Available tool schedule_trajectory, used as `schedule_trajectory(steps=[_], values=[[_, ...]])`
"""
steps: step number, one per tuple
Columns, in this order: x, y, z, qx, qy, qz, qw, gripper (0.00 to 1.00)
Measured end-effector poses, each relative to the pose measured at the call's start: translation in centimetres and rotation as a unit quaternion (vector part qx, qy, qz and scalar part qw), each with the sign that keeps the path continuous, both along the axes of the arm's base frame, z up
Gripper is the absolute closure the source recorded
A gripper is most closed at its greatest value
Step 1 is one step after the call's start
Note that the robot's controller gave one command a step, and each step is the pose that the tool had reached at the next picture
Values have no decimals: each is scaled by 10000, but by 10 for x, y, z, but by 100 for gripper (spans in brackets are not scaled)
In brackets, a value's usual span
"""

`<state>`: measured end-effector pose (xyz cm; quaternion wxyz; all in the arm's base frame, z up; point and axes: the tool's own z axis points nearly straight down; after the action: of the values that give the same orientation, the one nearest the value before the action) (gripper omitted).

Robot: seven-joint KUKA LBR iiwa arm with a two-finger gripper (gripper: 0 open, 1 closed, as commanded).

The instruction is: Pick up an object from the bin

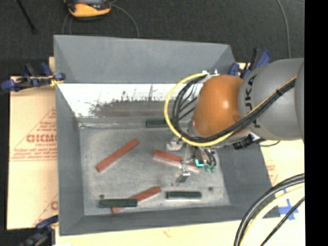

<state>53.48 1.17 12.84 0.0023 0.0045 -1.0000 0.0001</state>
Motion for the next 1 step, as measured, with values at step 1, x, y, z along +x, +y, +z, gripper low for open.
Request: schedule_trajectory(steps=[1], values=[[2,0,4,1,-36,0,10000,0]])
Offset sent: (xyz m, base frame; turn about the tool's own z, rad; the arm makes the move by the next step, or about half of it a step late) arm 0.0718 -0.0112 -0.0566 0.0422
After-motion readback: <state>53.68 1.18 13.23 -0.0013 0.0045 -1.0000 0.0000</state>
